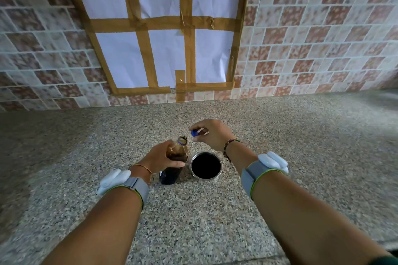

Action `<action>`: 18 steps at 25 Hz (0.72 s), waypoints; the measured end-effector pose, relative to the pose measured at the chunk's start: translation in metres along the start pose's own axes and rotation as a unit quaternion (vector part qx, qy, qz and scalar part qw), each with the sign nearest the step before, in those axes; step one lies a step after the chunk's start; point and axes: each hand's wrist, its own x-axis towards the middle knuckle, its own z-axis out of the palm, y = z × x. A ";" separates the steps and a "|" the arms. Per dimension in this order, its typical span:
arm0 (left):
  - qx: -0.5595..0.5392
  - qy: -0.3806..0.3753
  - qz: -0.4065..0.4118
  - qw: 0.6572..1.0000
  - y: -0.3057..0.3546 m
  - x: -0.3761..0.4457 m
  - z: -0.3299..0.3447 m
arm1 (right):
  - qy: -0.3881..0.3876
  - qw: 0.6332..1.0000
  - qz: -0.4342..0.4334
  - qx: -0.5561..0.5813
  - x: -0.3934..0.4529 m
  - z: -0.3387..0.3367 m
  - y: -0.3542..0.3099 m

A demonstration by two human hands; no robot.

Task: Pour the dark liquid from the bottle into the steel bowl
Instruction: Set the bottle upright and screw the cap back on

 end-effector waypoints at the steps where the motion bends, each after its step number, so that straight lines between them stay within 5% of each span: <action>1: -0.017 0.008 0.004 1.000 -0.003 0.001 -0.001 | -0.012 1.000 -0.012 -0.003 0.002 0.001 -0.007; 12: -0.048 0.006 0.000 0.999 -0.009 0.014 0.013 | -0.055 0.987 -0.095 -0.120 0.012 0.015 -0.040; 18: -0.045 -0.017 -0.009 0.999 -0.010 0.014 0.009 | -0.133 0.941 -0.132 -0.281 0.023 0.018 -0.062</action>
